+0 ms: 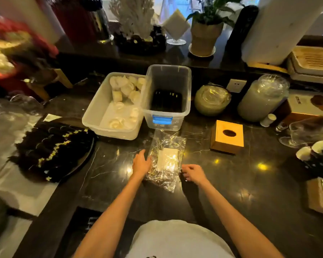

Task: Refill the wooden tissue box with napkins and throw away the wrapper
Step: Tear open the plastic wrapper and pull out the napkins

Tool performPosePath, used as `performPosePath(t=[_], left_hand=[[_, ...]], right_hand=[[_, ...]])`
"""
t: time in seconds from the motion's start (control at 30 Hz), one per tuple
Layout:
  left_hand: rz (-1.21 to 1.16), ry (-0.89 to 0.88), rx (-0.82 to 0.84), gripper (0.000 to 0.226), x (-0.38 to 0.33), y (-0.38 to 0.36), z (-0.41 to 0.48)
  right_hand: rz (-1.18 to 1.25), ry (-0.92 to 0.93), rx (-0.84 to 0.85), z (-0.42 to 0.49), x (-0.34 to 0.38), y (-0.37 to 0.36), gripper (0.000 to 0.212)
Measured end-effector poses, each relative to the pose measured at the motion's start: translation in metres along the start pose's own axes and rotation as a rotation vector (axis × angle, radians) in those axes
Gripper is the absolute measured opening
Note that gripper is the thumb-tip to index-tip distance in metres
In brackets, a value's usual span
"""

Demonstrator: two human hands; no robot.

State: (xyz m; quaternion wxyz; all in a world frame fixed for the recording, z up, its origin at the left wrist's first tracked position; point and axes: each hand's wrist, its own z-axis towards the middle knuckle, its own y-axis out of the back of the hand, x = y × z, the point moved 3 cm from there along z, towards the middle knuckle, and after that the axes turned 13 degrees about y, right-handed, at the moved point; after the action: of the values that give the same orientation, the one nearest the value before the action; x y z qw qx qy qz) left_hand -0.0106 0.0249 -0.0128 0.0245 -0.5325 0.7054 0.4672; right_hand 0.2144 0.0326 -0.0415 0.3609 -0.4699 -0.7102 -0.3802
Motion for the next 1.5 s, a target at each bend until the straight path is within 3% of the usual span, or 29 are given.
performPosePath(t=[0.13, 0.23, 0.47, 0.53, 0.6, 0.63, 0.7, 0.8, 0.87, 0.9, 1.0, 1.1, 1.23, 1.43, 1.5], left_hand=[[-0.112, 0.133, 0.143, 0.056, 0.008, -0.005, 0.012], [-0.14, 0.168, 0.168, 0.045, 0.014, -0.01, 0.022], [-0.335, 0.239, 0.264, 0.022, 0.038, -0.025, 0.02], [-0.352, 0.292, 0.401, 0.019, 0.04, -0.027, 0.009], [-0.133, 0.316, 0.561, 0.033, 0.036, -0.025, -0.007], [0.059, 0.254, 0.538, 0.046, 0.031, -0.021, -0.011], [0.256, -0.01, 0.23, 0.055, -0.001, -0.002, -0.015], [0.363, -0.708, -0.253, 0.058, -0.098, 0.031, -0.038], [0.679, -1.04, -0.29, 0.071, -0.16, 0.044, -0.048], [0.841, -1.101, -0.235, 0.072, -0.183, 0.048, -0.05], [1.039, -1.106, 0.047, 0.05, -0.222, 0.058, -0.052], [0.877, -1.12, 0.284, 0.025, -0.237, 0.066, -0.06], [0.78, -1.253, 0.292, 0.024, -0.249, 0.079, -0.073], [0.628, -1.148, 0.458, 0.014, -0.268, 0.097, -0.102], [0.558, -1.188, 0.425, 0.016, -0.277, 0.106, -0.113]], right_hand=[[-0.037, -0.047, -0.085, 0.016, 0.01, -0.024, 0.022], [-0.041, -0.071, -0.155, 0.028, 0.011, -0.027, 0.008], [-0.017, -0.119, -0.251, 0.042, 0.002, -0.024, 0.009], [-0.024, -0.081, -0.27, 0.045, 0.007, -0.017, 0.01], [-0.057, -0.011, -0.263, 0.047, 0.021, -0.005, 0.011], [-0.088, 0.038, -0.24, 0.047, 0.03, 0.003, 0.01], [-0.168, 0.179, -0.152, 0.042, 0.054, 0.021, 0.01], [-0.387, 0.435, -0.006, 0.028, 0.1, 0.046, 0.012], [-0.545, 0.58, 0.039, 0.014, 0.13, 0.057, 0.016], [-0.616, 0.631, 0.052, 0.007, 0.144, 0.062, 0.018], [-0.711, 0.695, 0.121, -0.014, 0.179, 0.078, 0.02], [-0.733, 0.741, 0.105, -0.037, 0.2, 0.099, 0.02], [-0.727, 0.802, 0.074, -0.066, 0.218, 0.122, 0.023], [-0.817, 0.844, 0.052, -0.099, 0.252, 0.155, 0.029], [-0.836, 0.889, 0.018, -0.11, 0.267, 0.168, 0.029]])
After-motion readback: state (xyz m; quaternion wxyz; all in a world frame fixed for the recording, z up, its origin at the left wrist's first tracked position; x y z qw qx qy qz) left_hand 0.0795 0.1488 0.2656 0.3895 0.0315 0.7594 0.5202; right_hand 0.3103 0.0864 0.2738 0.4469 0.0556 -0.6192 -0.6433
